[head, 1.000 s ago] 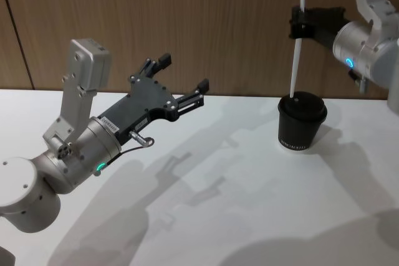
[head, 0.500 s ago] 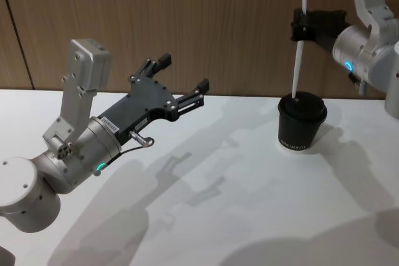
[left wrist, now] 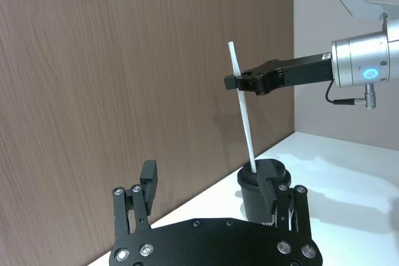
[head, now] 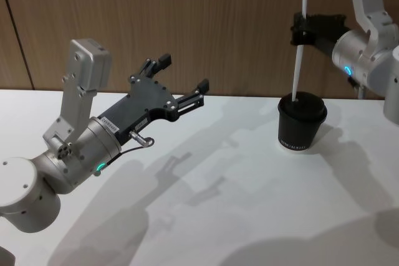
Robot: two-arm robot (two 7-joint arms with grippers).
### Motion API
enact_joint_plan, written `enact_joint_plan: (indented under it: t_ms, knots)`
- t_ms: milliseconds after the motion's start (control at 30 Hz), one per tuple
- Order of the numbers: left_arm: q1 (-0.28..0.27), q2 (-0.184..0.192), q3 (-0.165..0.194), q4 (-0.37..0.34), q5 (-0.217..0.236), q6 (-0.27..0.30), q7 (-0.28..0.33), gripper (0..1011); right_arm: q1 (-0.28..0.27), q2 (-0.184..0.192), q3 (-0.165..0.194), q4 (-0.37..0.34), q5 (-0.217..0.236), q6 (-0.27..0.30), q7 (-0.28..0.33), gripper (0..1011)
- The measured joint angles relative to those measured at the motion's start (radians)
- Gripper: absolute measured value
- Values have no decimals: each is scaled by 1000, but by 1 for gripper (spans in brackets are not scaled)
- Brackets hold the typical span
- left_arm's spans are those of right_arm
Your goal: Pick up the straw with one hand, pass it to the other hand, and insert it into the cup.
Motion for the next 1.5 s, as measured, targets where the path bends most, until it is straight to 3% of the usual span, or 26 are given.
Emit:
enact_joint_plan:
  t_ms: [1500]
  knots:
    - [0,0,0,0,0,0,0,1000,-13,-15,22,-10,-40,-25,16,6]
